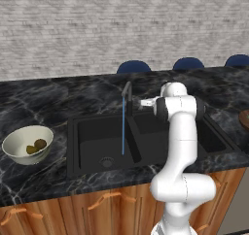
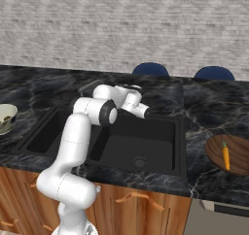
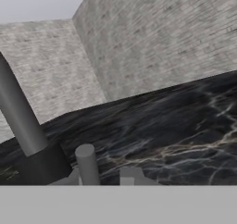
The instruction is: Pick the kiwis from the sink and place them in one bowl. Place the carrot in the other bowl. Then turn off the sink faucet.
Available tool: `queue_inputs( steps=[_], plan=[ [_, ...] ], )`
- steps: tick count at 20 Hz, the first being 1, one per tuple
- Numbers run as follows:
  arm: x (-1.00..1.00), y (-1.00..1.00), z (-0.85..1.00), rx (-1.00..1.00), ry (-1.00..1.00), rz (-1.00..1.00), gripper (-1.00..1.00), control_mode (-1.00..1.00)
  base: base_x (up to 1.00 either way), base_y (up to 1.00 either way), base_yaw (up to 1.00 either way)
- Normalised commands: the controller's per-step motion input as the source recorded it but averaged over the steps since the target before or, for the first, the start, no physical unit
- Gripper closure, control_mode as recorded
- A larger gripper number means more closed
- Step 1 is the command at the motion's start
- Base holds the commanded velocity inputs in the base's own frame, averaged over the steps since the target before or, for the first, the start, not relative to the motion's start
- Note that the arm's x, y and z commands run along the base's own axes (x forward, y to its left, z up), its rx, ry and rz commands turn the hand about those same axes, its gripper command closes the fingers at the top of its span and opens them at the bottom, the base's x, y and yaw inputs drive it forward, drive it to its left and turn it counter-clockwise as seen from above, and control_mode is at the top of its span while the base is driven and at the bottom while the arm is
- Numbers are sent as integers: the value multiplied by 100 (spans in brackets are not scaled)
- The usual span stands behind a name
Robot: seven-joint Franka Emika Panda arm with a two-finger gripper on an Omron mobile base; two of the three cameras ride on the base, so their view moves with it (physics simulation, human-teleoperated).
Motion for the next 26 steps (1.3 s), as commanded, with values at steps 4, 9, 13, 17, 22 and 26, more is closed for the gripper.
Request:
queue_inputs(
  steps=[4, 9, 13, 17, 22, 26],
  plan=[
    [0, 41, -5, 0, 1, 2, 100, -100, 0, 0, 0],
    [11, 47, -12, 0, 5, 3, 100, -100, 0, 0, 0],
    [14, 58, -19, 0, 3, 2, 100, -100, 0, 0, 0],
    [5, 64, -19, 0, 1, 0, 100, -100, 0, 0, 0],
    [1, 85, -29, 0, 0, 1, 100, -100, 0, 0, 0],
    [0, 99, -39, 0, 0, 3, 100, -100, 0, 0, 0]
  ],
)
